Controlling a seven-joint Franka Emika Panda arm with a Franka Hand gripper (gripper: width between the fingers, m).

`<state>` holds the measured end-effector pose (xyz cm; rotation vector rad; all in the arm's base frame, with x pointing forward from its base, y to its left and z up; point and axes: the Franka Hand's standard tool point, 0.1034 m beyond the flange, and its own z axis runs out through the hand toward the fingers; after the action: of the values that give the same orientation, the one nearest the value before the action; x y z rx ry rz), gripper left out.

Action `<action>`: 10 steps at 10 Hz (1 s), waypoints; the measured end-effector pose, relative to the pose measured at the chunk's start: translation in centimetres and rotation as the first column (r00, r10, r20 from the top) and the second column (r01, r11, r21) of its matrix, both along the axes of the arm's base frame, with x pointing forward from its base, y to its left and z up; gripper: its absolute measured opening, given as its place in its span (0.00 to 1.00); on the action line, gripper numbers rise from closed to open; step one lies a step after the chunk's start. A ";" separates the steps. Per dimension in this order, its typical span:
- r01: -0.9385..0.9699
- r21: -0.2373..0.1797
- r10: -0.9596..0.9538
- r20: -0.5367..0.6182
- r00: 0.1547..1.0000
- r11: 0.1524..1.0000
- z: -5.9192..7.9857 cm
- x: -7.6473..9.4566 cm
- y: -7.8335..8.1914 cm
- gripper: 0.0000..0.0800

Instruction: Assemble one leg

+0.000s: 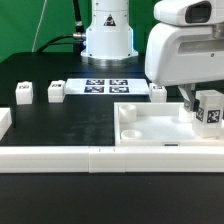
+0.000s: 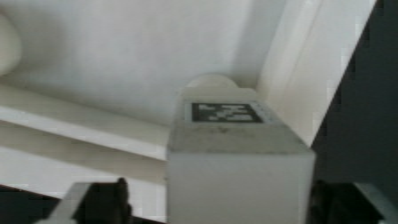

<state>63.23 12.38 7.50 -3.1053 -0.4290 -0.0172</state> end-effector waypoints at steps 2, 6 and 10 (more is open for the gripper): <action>0.013 0.000 -0.013 0.000 1.000 1.000 0.0 0.0 0.0 0.44; 0.273 0.003 -0.273 -0.003 0.962 0.962 0.0 0.0 -0.1 0.36; 0.690 0.049 -0.691 -0.013 0.723 0.722 -0.2 0.3 -0.7 0.36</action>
Offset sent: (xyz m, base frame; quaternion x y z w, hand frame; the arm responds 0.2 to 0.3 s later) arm 0.0000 0.0000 0.0000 0.0000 0.0000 0.0000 1.0000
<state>63.48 11.64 7.31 -2.9984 0.7472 -0.0390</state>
